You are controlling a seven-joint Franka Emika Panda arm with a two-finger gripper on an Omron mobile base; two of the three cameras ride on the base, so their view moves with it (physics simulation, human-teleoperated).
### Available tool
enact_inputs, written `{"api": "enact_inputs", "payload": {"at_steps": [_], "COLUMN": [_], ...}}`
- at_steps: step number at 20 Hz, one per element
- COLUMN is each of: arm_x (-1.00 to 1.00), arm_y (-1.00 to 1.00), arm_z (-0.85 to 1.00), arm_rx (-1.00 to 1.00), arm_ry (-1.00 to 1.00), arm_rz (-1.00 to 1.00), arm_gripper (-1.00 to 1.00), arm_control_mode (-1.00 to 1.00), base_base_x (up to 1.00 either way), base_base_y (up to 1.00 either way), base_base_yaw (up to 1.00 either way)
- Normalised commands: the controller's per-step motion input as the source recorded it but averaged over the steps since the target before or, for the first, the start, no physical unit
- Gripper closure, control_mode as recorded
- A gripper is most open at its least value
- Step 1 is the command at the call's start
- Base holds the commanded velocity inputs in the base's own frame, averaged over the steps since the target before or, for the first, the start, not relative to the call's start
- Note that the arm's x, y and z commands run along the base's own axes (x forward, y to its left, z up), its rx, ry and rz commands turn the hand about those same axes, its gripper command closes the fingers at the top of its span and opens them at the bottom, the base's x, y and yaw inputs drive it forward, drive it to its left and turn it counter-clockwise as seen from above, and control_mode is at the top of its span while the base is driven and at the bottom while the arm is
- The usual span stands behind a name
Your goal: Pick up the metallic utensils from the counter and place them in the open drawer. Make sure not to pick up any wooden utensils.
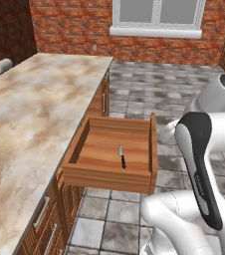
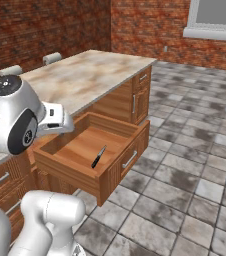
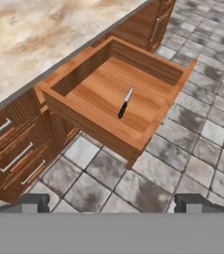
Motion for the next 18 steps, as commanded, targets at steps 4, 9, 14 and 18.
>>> {"api": "enact_inputs", "payload": {"at_steps": [4,9,14,18], "arm_x": [-0.15,0.00,0.00,-0.19], "arm_y": [-0.21,0.00,0.00,0.00], "arm_z": [0.06,0.00,0.00,0.00], "arm_rx": [0.00,0.00,0.00,0.00], "arm_ry": [0.01,0.00,0.00,-0.02], "arm_rz": [-0.07,0.00,0.00,0.00], "arm_gripper": [-1.00,-1.00,-1.00,-1.00], "arm_control_mode": [-1.00,-1.00,-1.00,-1.00], "base_base_x": [0.00,0.00,0.00,0.00], "base_base_y": [0.00,0.00,0.00,0.00], "base_base_yaw": [0.00,0.00,0.00,0.00]}}
